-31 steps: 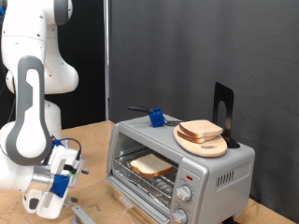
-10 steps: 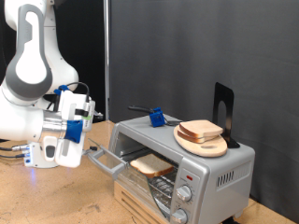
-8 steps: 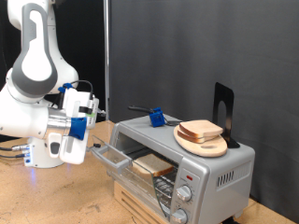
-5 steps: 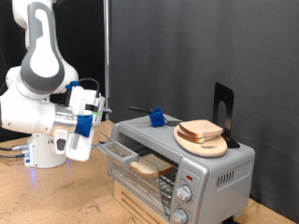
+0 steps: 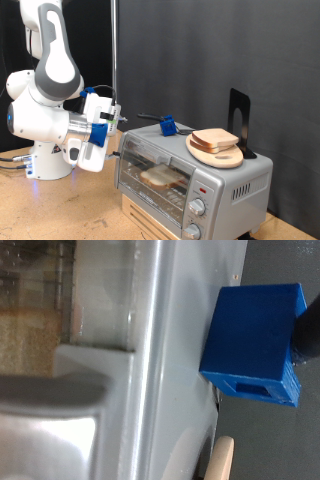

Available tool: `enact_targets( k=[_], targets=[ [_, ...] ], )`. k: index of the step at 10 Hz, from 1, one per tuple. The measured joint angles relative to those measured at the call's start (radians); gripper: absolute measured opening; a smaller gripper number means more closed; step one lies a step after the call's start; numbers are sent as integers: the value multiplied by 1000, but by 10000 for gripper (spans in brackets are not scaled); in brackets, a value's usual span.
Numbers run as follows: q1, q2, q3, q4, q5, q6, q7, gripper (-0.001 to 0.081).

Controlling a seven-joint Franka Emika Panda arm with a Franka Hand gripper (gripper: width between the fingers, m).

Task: Make a piece of toast with the oven

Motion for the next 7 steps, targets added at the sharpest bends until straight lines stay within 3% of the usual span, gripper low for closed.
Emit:
enact_targets(
  k=[4, 7],
  targets=[
    [-42, -18, -45, -1, -28, -43, 46, 682],
    [-82, -42, -83, 26, -22, -15, 89, 682]
  ],
)
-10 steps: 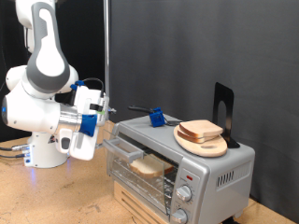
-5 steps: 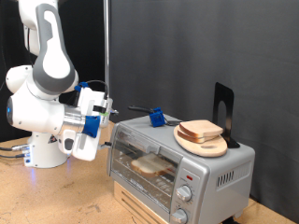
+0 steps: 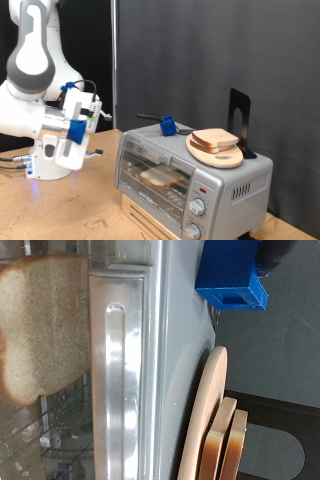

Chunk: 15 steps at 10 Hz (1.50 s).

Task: Make a piece of toast with the oven

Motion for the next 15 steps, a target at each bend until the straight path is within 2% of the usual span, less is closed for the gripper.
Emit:
enact_targets(
  k=[1, 2, 4, 7, 8, 10, 12, 13, 15],
  targets=[
    [0, 3, 0, 0, -15, -28, 0, 682],
    [0, 14, -6, 11, -47, -109, -5, 682],
    [-1, 61, -18, 80, -98, -229, -7, 682],
    [0, 184, -17, 214, -108, -241, 10, 682],
    [0, 223, -15, 249, -95, -215, 25, 682],
    [7, 269, 2, 276, -10, -81, 50, 682],
    [1, 276, 2, 286, -53, -155, 48, 682],
    [1, 300, 2, 322, -99, -214, 54, 682],
    [7, 393, 20, 438, -187, -261, 91, 682]
  ],
)
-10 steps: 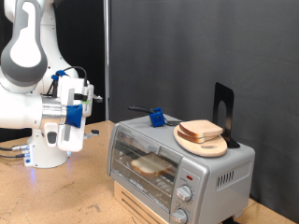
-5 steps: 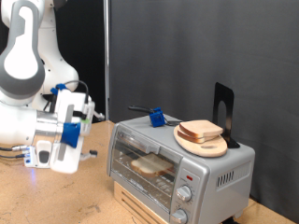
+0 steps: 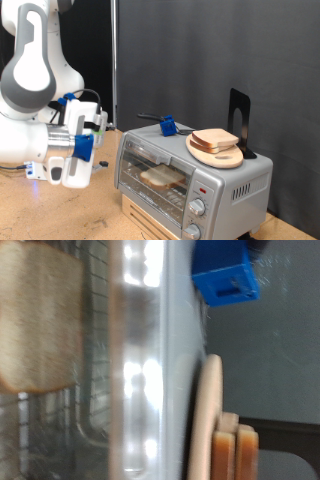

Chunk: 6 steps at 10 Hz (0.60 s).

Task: Make a piece of toast with the oven

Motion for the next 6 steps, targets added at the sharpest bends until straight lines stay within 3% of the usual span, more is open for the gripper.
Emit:
enact_targets(
  k=[3, 5, 6],
  targets=[
    [7, 120, 28, 135, 10, 28, 20, 682],
    [14, 167, 40, 176, 92, 102, 23, 682],
    [13, 166, 40, 176, 82, 95, 22, 682]
  ],
)
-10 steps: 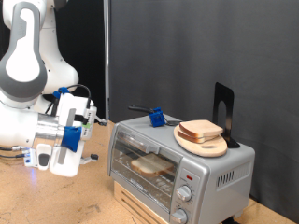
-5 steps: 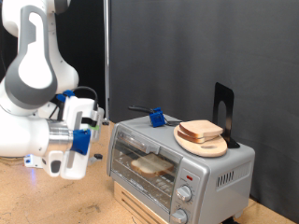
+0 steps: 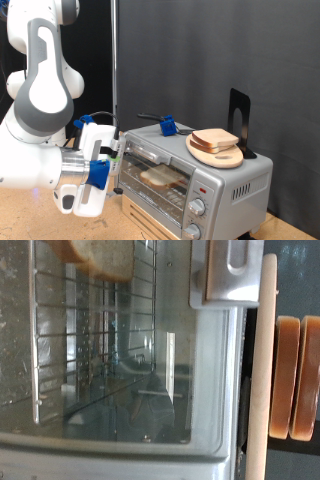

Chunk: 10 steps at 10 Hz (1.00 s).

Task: Make a piece of toast with the oven

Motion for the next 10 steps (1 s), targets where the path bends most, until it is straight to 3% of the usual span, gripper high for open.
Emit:
enact_targets(
  k=[2, 5, 8, 10],
  targets=[
    [0, 7, 5, 3, 20, -8, -84, 682],
    [9, 78, 46, 55, 133, 73, -166, 682],
    [27, 183, 69, 163, 147, 113, -160, 682],
    [41, 271, 72, 270, 120, 95, -64, 682]
  ],
)
